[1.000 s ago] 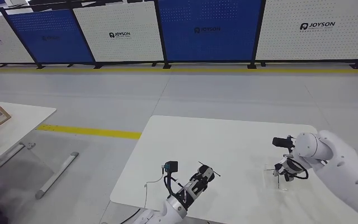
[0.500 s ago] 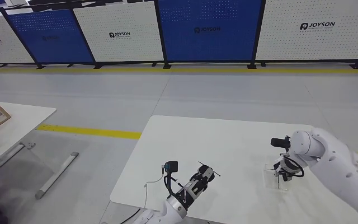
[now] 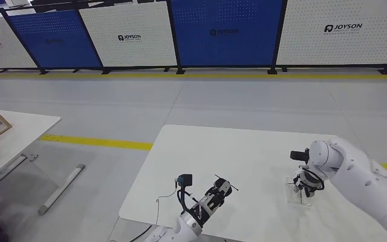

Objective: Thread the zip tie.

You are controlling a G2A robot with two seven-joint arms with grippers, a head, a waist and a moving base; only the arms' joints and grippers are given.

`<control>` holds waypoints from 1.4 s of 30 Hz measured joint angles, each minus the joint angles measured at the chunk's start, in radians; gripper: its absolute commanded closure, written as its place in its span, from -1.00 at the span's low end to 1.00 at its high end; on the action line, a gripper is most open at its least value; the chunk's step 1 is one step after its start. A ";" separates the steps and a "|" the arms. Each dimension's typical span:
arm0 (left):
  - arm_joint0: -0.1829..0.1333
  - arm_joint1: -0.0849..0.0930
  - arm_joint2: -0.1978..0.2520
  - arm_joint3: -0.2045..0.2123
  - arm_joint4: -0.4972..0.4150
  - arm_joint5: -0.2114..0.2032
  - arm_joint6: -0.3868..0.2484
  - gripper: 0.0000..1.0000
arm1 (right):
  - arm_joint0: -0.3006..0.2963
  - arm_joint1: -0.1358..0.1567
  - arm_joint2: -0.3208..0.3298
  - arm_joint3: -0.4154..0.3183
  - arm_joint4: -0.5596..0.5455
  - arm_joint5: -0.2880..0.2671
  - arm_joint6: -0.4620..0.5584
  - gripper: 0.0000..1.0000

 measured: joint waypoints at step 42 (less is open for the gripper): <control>0.000 0.000 0.000 0.000 0.000 0.000 0.000 1.00 | 0.048 -0.110 -0.096 0.171 0.014 0.000 0.000 1.00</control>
